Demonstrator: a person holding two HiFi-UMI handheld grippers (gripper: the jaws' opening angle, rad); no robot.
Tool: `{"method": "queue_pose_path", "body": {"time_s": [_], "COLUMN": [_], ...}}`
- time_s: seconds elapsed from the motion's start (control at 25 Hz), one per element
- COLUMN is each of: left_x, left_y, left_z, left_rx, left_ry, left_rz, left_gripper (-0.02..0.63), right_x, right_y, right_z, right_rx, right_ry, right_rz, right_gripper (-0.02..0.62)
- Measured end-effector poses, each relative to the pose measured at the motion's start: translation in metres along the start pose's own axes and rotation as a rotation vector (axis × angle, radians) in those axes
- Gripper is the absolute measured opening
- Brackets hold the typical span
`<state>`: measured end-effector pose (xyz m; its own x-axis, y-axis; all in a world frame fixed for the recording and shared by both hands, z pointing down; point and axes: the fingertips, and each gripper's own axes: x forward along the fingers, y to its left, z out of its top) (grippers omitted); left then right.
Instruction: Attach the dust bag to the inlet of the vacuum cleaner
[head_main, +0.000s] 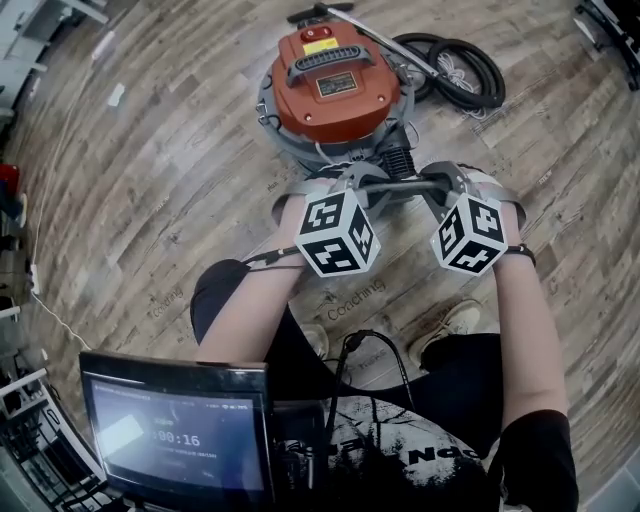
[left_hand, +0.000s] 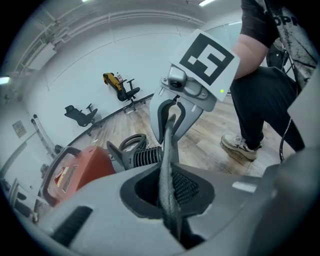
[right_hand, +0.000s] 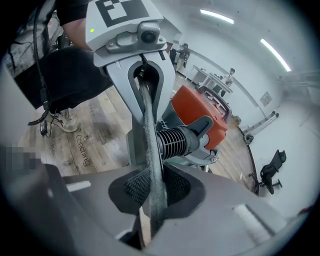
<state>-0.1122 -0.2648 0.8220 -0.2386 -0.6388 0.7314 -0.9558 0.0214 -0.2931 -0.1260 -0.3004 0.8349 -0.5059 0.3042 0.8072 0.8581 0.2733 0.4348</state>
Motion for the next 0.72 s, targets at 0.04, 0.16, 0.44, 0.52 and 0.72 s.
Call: {"method": "queue_pose_path", "body": {"time_s": [0.04,0.16,0.44,0.52,0.72], "left_x": [0.0,-0.002,0.0,-0.001,-0.004], "left_y": [0.0,0.001,0.006,0.008,0.011], "left_z": [0.0,0.0,-0.007,-0.011,-0.013], "left_rx": [-0.002,-0.032,-0.132,-0.155,-0.132], "left_ry": [0.001,-0.009,-0.05,-0.058,-0.038], "left_rz": [0.0,0.009,0.006,0.003,0.026], "left_gripper": [0.026,0.026,0.028,0.029,0.031], "right_x": [0.0,-0.002,-0.011,-0.014,-0.02], "right_y": [0.0,-0.004,-0.008,-0.007,-0.003], "right_z": [0.0,0.003,0.012,0.016,0.02], "right_rx": [-0.004,-0.037,-0.082,-0.091,-0.102], "right_ry": [0.001,0.006,0.005,-0.003,-0.004], "right_rz": [0.0,-0.006,0.016,0.032,0.057], "right_gripper": [0.049,0.051,0.052,0.054,0.044]}}
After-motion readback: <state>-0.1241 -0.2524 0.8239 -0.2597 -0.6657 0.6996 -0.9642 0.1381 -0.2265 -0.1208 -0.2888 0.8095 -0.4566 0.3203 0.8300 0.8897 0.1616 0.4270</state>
